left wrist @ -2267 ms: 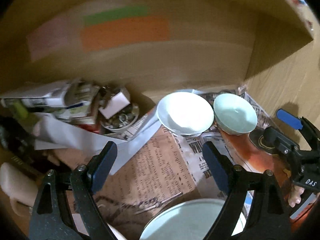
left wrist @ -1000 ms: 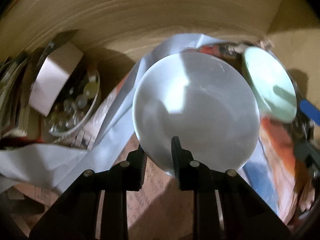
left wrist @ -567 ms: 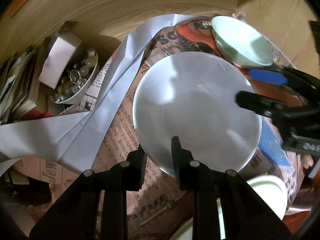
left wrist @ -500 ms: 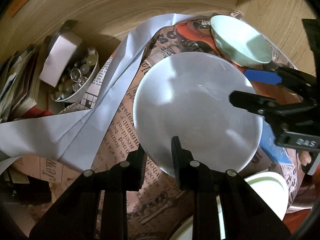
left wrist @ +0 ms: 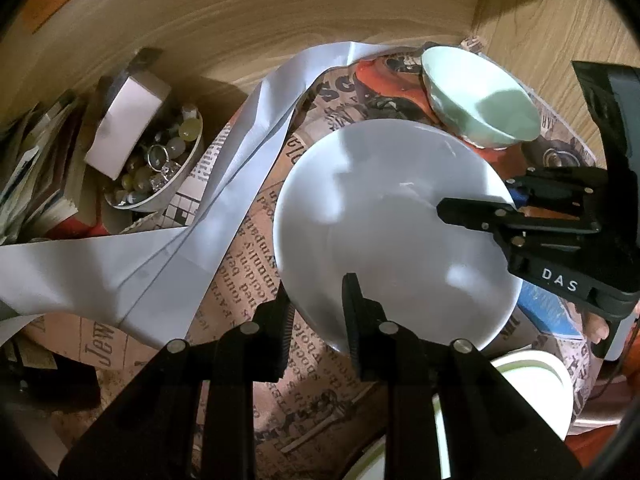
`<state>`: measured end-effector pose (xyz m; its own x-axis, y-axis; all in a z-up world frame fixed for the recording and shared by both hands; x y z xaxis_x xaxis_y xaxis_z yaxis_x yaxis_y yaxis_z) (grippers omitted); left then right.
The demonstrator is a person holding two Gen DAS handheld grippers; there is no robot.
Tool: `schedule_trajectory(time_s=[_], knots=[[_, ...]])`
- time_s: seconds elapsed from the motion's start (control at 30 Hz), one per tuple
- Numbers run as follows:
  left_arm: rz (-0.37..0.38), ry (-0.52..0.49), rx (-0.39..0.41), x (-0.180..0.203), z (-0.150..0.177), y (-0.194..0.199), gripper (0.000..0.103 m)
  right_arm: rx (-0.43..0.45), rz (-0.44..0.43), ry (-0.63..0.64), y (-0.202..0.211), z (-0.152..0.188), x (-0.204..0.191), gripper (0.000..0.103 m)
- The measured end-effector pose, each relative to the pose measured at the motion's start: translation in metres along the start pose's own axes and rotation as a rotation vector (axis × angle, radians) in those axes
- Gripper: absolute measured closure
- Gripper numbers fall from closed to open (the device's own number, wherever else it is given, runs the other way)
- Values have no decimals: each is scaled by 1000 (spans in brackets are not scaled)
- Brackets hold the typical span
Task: Organize plates and bowls
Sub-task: 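Close both grippers on the rim of the white bowl, then lift the white bowl with both grippers and carry it toward the mauve bowl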
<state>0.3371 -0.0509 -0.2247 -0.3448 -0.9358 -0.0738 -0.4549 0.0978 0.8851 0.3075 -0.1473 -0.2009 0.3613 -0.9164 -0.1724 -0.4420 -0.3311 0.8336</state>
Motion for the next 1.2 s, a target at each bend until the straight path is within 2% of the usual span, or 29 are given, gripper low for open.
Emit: schedule_trajectory(time_s=[0.37, 0.6, 0.83, 1.2], knots=[[-3, 20, 125, 5, 2, 53, 80, 121, 26, 31, 53, -8, -18, 87], [-19, 30, 204, 10, 15, 90, 80, 188, 44, 52, 83, -7, -35, 87], [-19, 70, 264, 10, 26, 119, 80, 227, 40, 87, 103, -2, -57, 87], [-50, 115, 316, -10, 68, 152, 80, 250, 3, 155, 113, 9, -103, 87]])
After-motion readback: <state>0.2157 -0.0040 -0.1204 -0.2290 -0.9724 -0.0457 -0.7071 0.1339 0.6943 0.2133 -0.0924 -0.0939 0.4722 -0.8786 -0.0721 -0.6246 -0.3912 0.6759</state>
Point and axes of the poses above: each gripper's, at about its wrist camera, not at the fingertips, and y roughly against the way its jaws point, x to its right, z to its underside, the point moved 9 cm from there along -y, roughly the way its jaws point, and after that the axes turned 1 degree about -z, right-handed, at the moved point
